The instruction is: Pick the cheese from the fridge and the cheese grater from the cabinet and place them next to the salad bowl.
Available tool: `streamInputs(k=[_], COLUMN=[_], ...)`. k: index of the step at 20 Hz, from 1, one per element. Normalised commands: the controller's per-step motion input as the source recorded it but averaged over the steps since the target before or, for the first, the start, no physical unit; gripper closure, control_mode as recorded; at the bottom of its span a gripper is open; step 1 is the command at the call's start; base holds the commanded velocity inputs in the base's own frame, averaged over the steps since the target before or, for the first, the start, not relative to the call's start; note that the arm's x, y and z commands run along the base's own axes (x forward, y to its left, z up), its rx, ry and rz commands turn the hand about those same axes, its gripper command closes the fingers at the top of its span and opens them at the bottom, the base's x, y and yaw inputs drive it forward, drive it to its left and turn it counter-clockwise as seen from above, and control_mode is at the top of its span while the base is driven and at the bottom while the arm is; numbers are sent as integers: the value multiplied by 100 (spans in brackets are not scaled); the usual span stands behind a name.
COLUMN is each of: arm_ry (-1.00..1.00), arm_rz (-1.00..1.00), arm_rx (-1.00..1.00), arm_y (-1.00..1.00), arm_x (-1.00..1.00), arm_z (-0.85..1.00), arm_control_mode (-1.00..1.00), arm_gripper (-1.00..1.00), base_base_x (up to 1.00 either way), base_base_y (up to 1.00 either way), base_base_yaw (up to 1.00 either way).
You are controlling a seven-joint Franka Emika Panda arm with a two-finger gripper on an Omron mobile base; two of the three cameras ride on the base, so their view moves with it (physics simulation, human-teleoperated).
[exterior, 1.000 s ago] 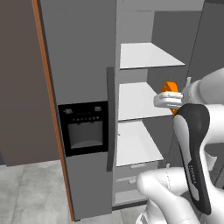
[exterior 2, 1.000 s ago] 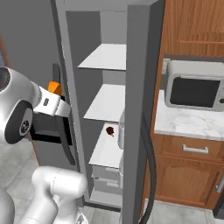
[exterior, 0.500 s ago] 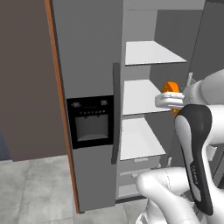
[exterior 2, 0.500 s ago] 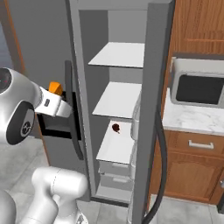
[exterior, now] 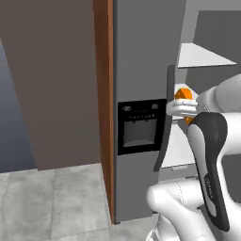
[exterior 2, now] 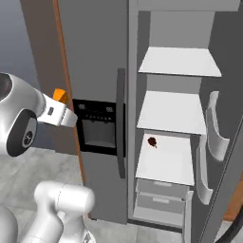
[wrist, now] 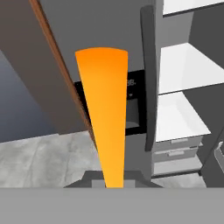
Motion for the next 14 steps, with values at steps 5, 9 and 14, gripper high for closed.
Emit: streamInputs(k=[5,9,14], arm_ry=[0,0,0], arm_rz=[0,0,0], arm_rx=[0,0,0], arm_y=[0,0,0], arm_x=[0,0,0], arm_z=[0,0,0], arm_control_mode=[100,100,100], arm_gripper=[100,100,100], base_base_x=[-6,0,0], base_base_y=[70,38,24], base_base_yaw=[-16,-62,-79])
